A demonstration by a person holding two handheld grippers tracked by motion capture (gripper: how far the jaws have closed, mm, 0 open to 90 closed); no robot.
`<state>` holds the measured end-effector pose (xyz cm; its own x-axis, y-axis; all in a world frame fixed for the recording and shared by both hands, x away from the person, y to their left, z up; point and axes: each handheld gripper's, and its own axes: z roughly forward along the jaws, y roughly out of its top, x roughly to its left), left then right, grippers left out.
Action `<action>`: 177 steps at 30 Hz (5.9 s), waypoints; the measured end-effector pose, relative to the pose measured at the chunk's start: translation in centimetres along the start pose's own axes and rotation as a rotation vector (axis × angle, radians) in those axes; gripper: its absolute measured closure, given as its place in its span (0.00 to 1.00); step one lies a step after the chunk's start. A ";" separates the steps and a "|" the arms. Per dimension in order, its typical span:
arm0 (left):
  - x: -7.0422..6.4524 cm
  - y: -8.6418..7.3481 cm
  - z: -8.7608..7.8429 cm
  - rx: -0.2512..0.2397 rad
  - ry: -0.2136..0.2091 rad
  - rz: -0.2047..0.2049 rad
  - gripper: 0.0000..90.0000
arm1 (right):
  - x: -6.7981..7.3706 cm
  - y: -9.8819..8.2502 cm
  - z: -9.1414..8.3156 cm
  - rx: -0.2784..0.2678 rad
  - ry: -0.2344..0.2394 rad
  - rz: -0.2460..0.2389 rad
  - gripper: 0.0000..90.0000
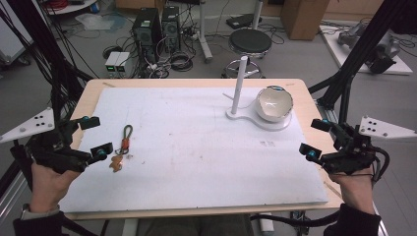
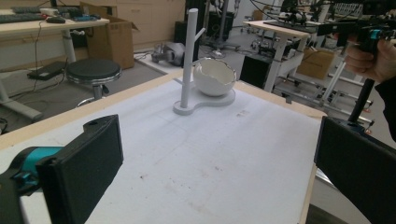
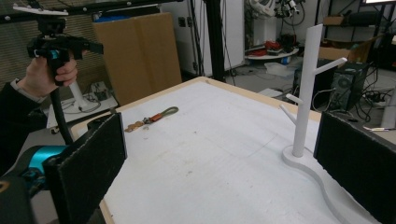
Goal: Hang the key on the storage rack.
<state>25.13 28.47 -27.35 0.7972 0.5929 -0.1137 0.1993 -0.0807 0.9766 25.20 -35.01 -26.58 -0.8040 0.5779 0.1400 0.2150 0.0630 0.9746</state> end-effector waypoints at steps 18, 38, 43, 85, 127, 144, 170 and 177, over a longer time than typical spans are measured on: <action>3.2 -1.2 1.3 0.048 0.068 -0.041 0.02 | -0.6 -0.4 0.6 0.012 0.012 0.020 0.02; 10.2 -2.9 4.5 0.132 0.103 -0.064 0.02 | -0.5 -0.5 1.0 0.033 0.028 0.024 0.02; 12.3 -3.5 5.2 0.163 0.125 -0.111 0.02 | -0.5 -0.7 1.0 0.045 0.024 0.025 0.02; 19.4 -11.3 9.6 0.405 0.315 -0.246 0.02 | -0.3 -2.0 -1.0 0.070 -0.006 0.057 0.02; 19.7 -13.2 11.6 0.530 0.454 -0.126 0.09 | -0.8 -2.8 -0.4 0.114 0.007 0.084 0.02; 17.6 -12.3 12.2 0.562 0.396 -0.082 0.79 | -1.0 -3.1 -0.2 0.125 0.004 0.097 0.02; 15.5 -5.6 9.2 0.401 0.319 -0.064 0.94 | -1.1 -3.2 0.4 0.137 0.019 0.095 0.02; 13.3 -2.2 9.5 0.353 0.265 -0.012 0.94 | -1.2 -3.1 0.8 0.136 0.027 0.086 0.02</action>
<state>40.70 28.93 -32.75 0.6292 0.7767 -0.0295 0.4272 -0.3139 0.8479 25.97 -35.26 -29.88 -0.7934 0.5642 0.2283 0.3555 0.1251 0.9263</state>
